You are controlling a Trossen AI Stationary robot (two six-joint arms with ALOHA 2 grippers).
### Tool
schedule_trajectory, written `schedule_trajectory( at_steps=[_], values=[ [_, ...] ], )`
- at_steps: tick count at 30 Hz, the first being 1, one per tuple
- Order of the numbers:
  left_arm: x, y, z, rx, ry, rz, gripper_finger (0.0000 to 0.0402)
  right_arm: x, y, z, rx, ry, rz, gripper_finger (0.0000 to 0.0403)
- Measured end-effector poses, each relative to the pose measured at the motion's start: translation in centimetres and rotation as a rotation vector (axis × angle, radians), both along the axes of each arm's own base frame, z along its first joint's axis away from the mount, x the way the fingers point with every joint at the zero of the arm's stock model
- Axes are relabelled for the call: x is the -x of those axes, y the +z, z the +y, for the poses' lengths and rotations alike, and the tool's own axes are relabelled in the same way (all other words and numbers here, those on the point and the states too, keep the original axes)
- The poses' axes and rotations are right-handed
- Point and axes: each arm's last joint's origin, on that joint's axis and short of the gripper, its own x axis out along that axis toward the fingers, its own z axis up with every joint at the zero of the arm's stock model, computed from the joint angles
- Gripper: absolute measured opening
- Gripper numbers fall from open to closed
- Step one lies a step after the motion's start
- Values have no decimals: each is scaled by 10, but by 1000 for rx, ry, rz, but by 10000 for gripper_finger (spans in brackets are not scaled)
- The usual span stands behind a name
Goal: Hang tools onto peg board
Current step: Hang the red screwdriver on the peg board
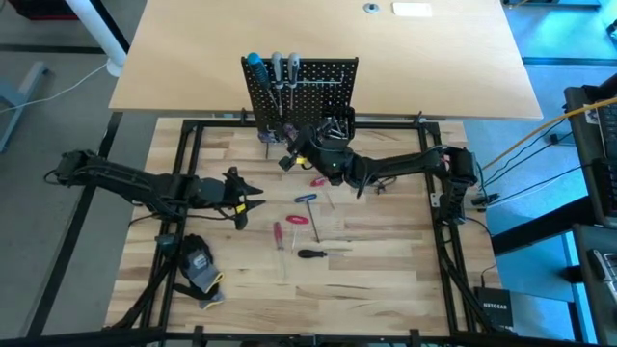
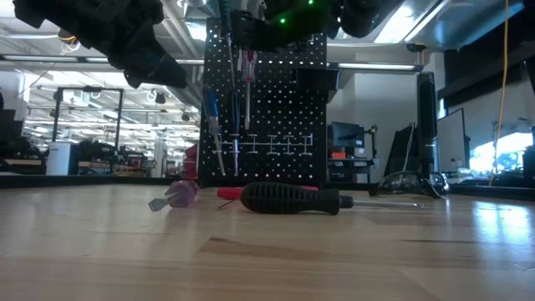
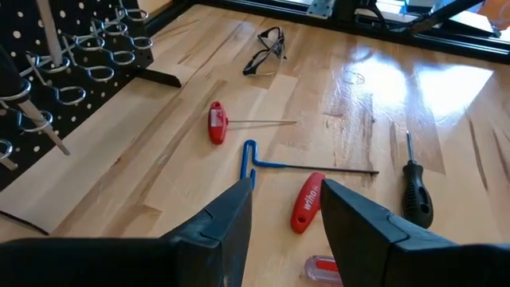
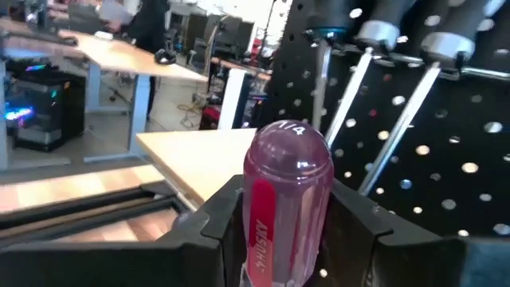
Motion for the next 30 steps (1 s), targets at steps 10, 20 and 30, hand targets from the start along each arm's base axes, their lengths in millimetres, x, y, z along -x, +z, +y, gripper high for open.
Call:
schedule_trajectory(
  at_steps=[10,20,30],
  values=[
    [0,0,0,-8,-4,-3,138,-3,-10,-12,-4,-70,-14,128],
    [-1,2,0,-8,-6,-26,138,-2,-11,-19,-5,-103,3,128],
    [-1,2,0,-8,-6,-26,138,-5,-21,-21,-34,-104,19,129]
  ],
)
